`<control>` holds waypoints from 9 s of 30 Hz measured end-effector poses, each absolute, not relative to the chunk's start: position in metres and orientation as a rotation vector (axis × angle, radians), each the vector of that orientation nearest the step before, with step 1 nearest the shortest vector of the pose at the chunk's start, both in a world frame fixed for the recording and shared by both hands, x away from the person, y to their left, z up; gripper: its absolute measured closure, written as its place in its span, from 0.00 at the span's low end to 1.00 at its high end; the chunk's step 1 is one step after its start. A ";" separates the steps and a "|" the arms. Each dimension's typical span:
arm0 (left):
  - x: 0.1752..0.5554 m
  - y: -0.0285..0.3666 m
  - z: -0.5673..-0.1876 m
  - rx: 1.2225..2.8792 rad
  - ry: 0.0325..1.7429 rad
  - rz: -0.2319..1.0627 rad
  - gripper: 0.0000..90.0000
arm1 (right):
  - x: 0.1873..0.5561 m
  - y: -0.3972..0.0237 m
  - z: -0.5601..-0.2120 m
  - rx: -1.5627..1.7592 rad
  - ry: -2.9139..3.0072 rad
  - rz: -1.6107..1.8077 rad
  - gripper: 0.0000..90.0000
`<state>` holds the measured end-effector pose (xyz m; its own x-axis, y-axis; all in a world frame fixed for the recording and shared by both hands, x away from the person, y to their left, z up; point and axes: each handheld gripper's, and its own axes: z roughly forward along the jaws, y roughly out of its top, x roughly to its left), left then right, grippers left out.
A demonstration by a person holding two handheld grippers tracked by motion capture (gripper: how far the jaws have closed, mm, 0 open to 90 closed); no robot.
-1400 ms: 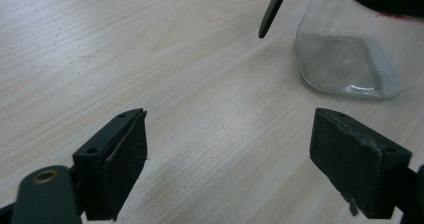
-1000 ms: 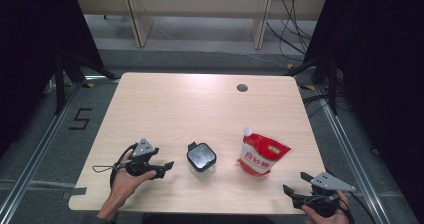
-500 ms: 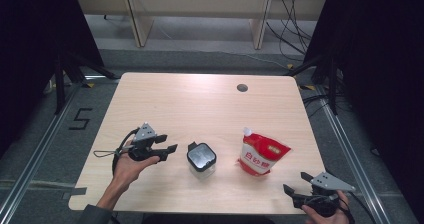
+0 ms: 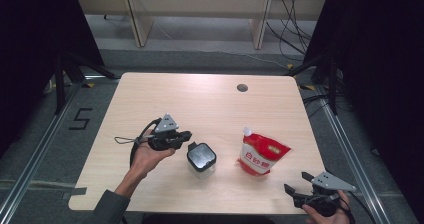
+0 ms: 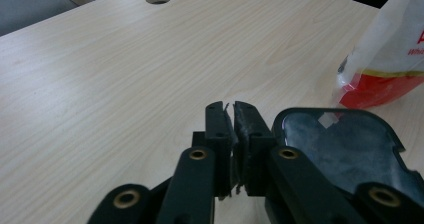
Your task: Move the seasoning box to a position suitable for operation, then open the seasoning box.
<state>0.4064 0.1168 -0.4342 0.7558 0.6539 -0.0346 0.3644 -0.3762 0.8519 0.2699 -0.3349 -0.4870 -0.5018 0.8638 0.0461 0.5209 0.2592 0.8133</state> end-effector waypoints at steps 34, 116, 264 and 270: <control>0.406 0.109 -0.436 2.127 0.810 0.348 0.98 | 0.271 -0.337 -0.487 1.228 2.131 1.121 0.25; 0.359 0.140 -0.498 2.107 0.529 0.354 0.82 | 0.270 -0.331 -0.485 1.165 2.166 1.131 0.28; 0.322 0.118 -0.459 1.909 0.656 0.272 0.99 | 0.280 -0.192 -0.474 0.622 2.340 1.366 0.90; 0.322 0.119 -0.460 1.907 0.657 0.272 0.99 | 0.282 -0.188 -0.476 0.613 2.343 1.382 0.94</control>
<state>0.3224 0.1187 -0.4599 0.8234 0.5573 -0.1071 0.3181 -0.2969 0.9004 0.2822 -0.1882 -0.4763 -0.8444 0.5298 -0.0795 0.1866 0.4300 0.8833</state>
